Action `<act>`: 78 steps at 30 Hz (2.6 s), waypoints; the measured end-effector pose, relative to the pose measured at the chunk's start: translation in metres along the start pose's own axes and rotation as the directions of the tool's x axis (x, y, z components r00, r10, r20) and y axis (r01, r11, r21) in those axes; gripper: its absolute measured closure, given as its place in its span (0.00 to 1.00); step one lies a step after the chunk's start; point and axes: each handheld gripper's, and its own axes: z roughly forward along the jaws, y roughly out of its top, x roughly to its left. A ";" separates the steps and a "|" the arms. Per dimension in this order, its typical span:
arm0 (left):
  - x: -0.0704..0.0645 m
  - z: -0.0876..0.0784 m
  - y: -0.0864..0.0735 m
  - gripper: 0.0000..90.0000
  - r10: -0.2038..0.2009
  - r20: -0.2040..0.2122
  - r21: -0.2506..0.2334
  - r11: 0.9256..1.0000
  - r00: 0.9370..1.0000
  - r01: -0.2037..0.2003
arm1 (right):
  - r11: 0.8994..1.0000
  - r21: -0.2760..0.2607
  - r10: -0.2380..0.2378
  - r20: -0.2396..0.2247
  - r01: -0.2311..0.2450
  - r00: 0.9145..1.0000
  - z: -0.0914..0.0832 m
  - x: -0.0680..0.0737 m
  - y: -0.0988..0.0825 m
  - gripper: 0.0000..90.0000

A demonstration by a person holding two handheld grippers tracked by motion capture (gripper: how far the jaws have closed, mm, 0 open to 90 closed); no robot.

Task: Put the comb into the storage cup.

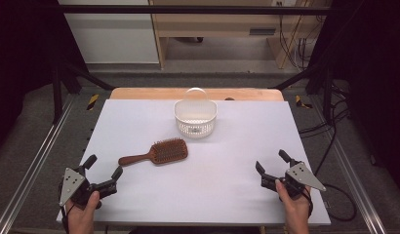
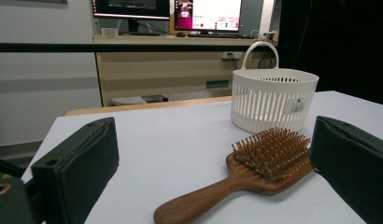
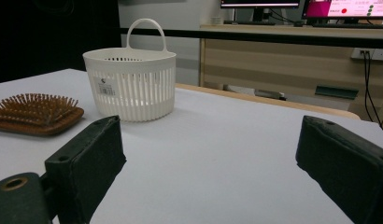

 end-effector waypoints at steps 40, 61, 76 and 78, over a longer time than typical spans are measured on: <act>-0.017 0.095 0.024 0.11 0.115 0.149 0.358 0.920 0.982 -0.162 | 1.000 0.004 -0.023 -0.013 0.023 1.000 0.002 0.008 0.002 0.07; 0.016 0.127 0.018 1.00 0.108 0.146 0.536 0.827 0.983 -0.171 | 1.000 0.005 -0.005 -0.013 0.006 1.000 0.002 0.007 0.001 0.08; 0.018 0.149 0.006 1.00 0.127 0.154 0.630 0.752 0.980 -0.196 | 1.000 0.006 -0.005 -0.016 0.005 1.000 0.003 0.007 0.001 0.08; 0.018 0.149 0.005 1.00 0.128 0.153 0.638 0.744 0.980 -0.196 | 1.000 0.004 -0.004 -0.017 0.004 1.000 0.002 0.006 0.002 0.08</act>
